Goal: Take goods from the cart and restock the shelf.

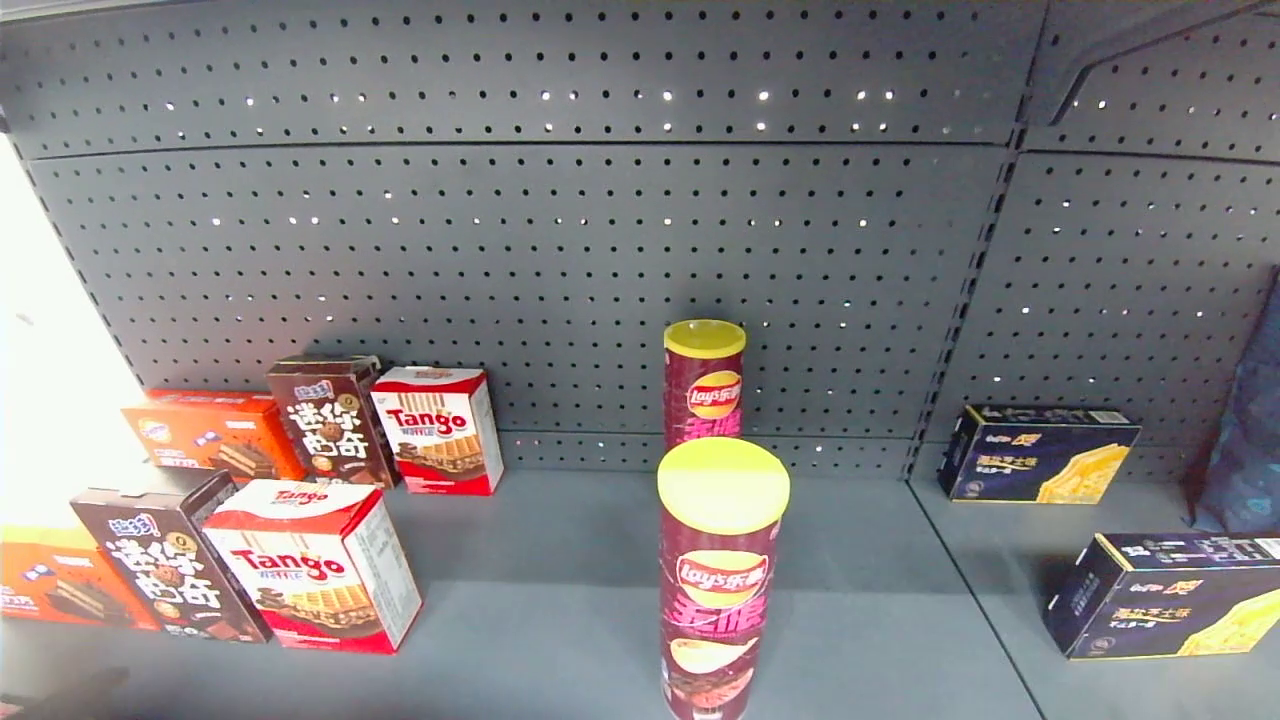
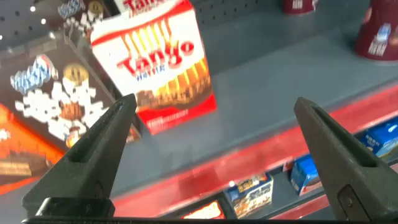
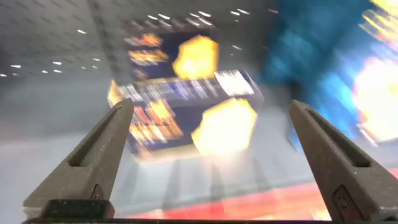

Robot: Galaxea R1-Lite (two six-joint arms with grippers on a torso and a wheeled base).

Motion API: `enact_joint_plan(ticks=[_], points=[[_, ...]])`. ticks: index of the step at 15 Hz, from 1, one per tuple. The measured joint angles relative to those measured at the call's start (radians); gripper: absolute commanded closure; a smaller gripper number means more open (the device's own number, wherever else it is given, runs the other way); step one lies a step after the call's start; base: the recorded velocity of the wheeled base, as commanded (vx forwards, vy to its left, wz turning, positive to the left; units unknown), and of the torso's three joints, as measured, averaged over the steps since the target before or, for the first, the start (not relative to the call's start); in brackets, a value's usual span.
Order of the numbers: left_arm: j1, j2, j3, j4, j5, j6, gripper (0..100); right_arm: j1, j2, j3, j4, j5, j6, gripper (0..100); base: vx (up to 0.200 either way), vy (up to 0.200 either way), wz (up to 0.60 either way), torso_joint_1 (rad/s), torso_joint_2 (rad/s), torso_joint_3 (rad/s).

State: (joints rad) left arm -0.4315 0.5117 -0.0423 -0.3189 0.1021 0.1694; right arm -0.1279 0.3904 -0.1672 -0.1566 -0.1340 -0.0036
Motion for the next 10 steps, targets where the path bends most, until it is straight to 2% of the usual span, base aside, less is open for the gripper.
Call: enact_joint_plan(ticks=[2,3,4,5,7,8,10], points=[[0.002,-0.087,0.029,0.052,0.006,0.0,0,-0.04,-0.169,0.095,0.053,-0.007,-0.006,0,0.0,0.0,0.0,0.0,0.0,0.0],[0.003,-0.132,0.034,0.104,0.008,0.0,0,-0.051,-0.211,0.123,0.079,0.04,-0.01,0,0.0,0.0,0.0,0.0,0.0,0.0],[0.003,-0.192,0.036,0.177,0.008,0.0,0,-0.059,-0.243,0.141,0.091,0.149,-0.016,0,0.0,0.0,0.0,0.0,0.0,0.0],[0.003,-0.257,0.033,0.259,0.008,-0.001,0,-0.066,-0.264,0.151,0.106,0.197,-0.018,0,0.0,0.0,0.0,0.0,0.0,0.0],[0.003,-0.36,-0.003,0.413,0.008,-0.016,0,-0.1,-0.284,0.156,0.128,0.101,0.011,0,0.0,0.0,0.0,0.0,0.0,0.0],[0.002,-0.393,-0.017,0.42,0.007,-0.027,0,-0.151,-0.294,0.158,0.137,0.059,0.037,0,0.0,0.0,0.0,0.0,0.0,0.0],[-0.002,-0.429,-0.025,0.422,0.001,-0.031,0,-0.232,-0.331,0.161,0.148,0.088,0.016,0,0.0,0.0,0.0,0.0,0.0,0.0]])
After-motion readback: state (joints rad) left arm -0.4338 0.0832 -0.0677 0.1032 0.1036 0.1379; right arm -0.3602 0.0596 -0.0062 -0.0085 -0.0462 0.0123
